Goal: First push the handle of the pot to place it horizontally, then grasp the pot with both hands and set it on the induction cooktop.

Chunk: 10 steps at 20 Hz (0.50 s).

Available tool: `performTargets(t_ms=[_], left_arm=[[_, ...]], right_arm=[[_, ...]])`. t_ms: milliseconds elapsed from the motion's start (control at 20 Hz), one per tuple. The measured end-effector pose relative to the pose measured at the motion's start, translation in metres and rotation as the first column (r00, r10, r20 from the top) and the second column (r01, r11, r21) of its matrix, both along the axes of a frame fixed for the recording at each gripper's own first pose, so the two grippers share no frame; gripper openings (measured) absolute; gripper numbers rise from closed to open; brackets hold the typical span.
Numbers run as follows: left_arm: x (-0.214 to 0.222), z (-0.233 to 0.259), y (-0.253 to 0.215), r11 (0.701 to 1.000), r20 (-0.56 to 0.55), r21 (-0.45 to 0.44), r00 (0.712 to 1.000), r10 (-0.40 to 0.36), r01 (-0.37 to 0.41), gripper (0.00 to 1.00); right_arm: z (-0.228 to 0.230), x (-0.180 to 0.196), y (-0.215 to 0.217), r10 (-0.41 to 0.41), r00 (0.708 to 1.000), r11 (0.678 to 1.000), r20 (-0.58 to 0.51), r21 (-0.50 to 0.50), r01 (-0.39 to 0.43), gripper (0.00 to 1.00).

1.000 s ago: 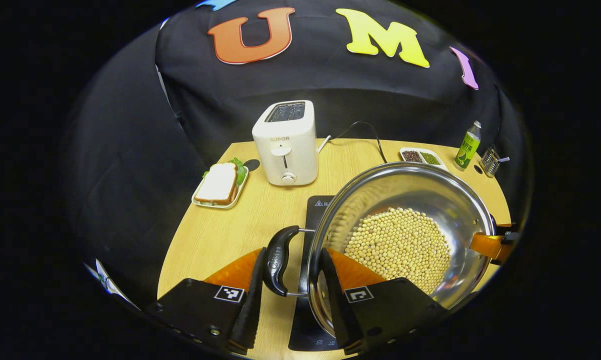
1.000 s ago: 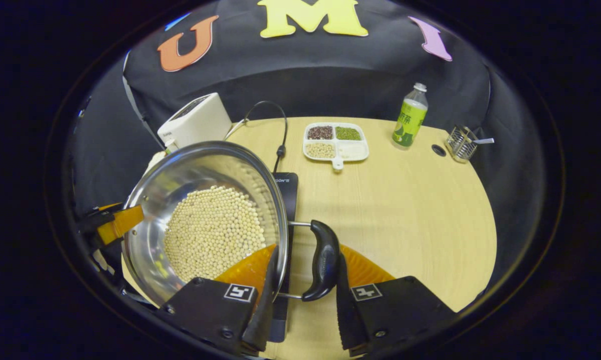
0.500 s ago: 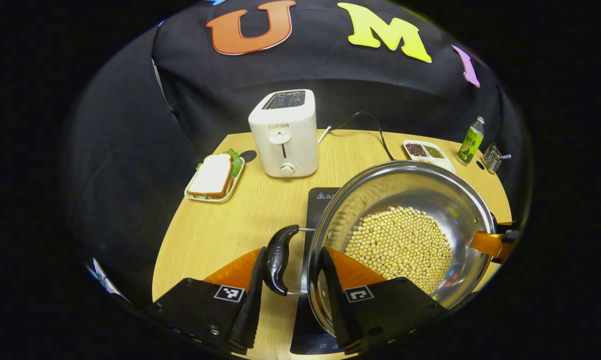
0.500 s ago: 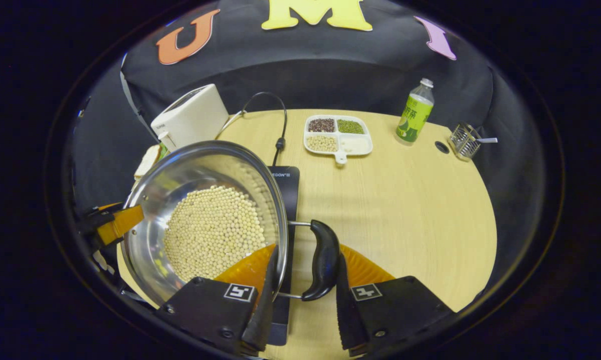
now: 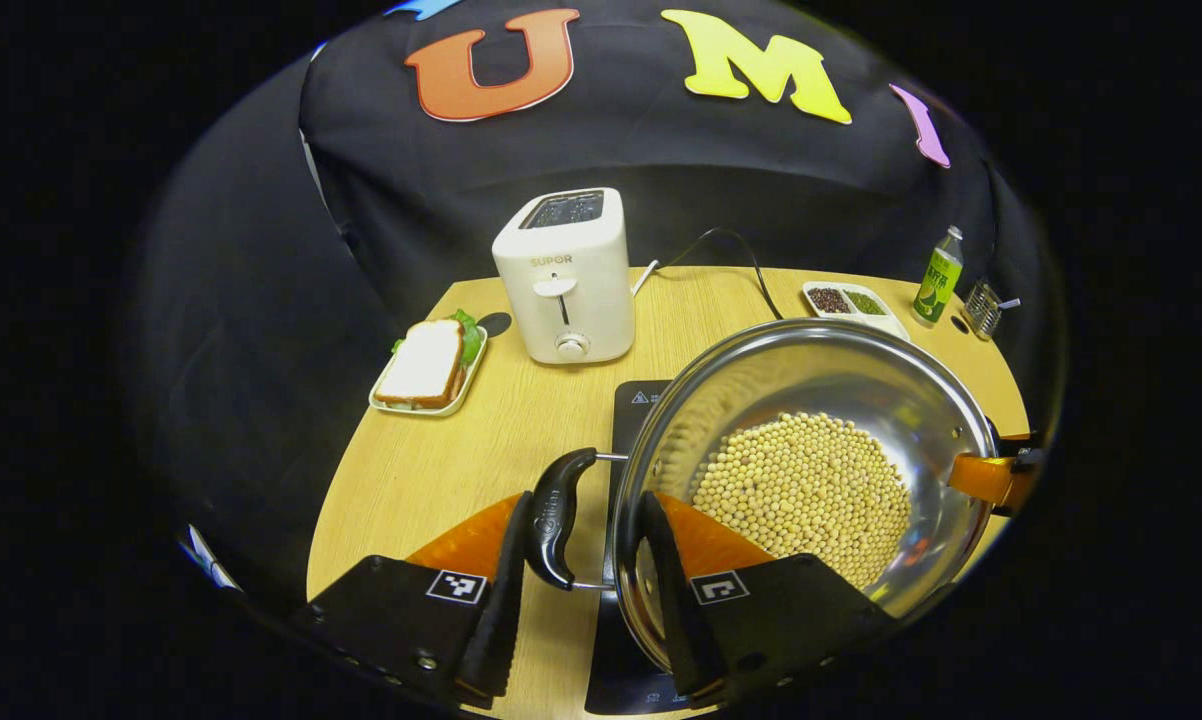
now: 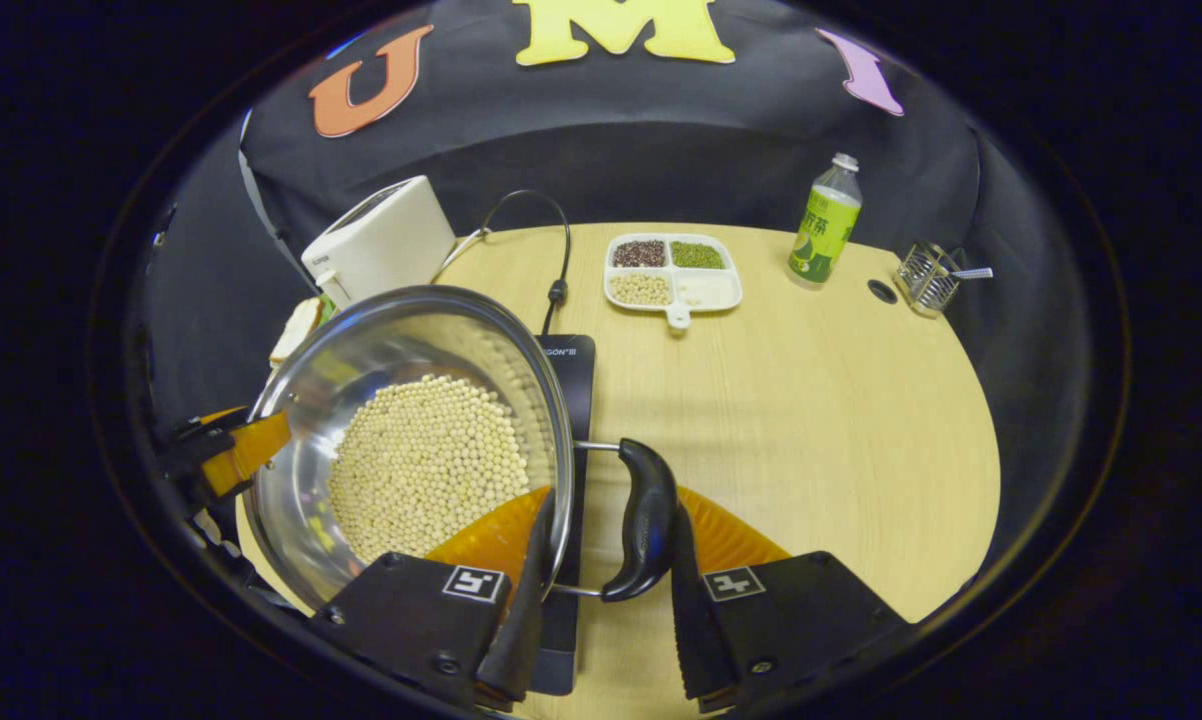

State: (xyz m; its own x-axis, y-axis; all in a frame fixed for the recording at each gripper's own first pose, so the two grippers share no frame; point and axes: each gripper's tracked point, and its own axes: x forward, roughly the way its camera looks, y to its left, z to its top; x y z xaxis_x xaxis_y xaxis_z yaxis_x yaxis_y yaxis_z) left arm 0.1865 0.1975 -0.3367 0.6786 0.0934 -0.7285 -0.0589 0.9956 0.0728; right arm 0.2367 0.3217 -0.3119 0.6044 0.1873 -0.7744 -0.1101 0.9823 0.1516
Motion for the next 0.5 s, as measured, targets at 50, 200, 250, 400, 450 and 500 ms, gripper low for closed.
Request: performTargets(t_ms=[50,200,250,400,450,500], left_arm=[[-0.0003,-0.0002,0.0003,1.000,0.002,0.004,1.000,-0.003,0.003,0.59],[0.0006,0.0010,0.0002,1.000,0.006,0.009,1.000,-0.006,0.006,0.60],[-0.0003,-0.0001,0.0010,1.000,0.006,0.009,1.000,-0.005,0.005,0.60],[-0.0003,0.0006,0.0012,1.000,0.008,0.012,1.000,-0.003,0.002,0.61],[0.0004,0.0000,0.0004,1.000,0.006,0.014,1.000,-0.003,0.003,0.61],[-0.0004,0.0000,0.0008,1.000,0.005,0.017,1.000,-0.002,0.002,0.63]], right_arm=[[-0.0002,0.0001,0.0003,-0.001,1.000,1.000,0.000,0.001,0.001,0.58],[-0.0006,0.0007,0.0001,-0.004,1.000,1.000,0.002,0.005,0.004,0.58],[-0.0003,0.0002,-0.0002,-0.003,1.000,1.000,0.002,0.004,0.003,0.58],[-0.0002,0.0005,-0.0003,0.003,1.000,1.000,-0.001,-0.001,-0.003,0.58],[-0.0004,0.0005,0.0008,0.007,1.000,1.000,-0.002,0.002,-0.007,0.59],[0.0006,0.0014,0.0001,0.012,1.000,1.000,0.002,0.006,-0.012,0.59]])
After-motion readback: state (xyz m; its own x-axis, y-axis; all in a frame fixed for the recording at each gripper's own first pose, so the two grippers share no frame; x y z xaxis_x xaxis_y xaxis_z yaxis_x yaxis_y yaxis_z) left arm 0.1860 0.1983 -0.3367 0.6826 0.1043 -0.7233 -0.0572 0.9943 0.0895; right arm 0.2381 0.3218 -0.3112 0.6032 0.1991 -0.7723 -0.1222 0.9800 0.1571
